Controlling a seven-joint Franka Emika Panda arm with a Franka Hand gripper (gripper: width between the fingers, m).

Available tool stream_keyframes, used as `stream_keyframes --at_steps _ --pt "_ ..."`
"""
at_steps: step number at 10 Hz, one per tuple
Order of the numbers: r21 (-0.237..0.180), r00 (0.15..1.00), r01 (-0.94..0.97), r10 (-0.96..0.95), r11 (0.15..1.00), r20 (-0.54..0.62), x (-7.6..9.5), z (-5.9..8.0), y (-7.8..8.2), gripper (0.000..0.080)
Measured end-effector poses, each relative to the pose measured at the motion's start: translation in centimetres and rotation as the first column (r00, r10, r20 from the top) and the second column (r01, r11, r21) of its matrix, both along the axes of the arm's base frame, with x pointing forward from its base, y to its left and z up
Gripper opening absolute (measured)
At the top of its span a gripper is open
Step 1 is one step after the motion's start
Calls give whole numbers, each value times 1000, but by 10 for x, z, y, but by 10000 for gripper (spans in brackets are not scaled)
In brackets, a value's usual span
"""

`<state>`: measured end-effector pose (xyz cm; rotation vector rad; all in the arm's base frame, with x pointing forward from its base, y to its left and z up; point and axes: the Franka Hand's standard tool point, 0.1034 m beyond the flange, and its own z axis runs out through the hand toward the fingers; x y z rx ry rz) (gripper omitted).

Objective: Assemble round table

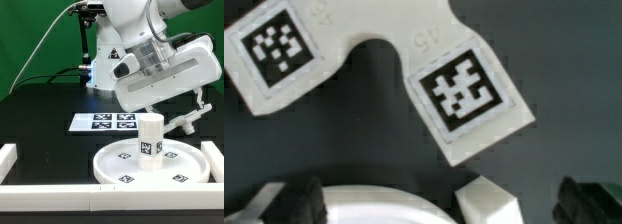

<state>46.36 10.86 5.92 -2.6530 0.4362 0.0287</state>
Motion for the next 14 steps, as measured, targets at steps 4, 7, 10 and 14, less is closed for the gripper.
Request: stream_keyframes --at_steps 4,7,10,14 --pt "130 972 38 -6 991 -237 -32 -6 13 648" --pt "127 968 44 -11 991 -253 -36 -9 19 648" --pt "122 962 49 -14 991 -271 -49 -13 15 648" --pt "107 953 61 -26 992 -301 -66 -26 14 648"
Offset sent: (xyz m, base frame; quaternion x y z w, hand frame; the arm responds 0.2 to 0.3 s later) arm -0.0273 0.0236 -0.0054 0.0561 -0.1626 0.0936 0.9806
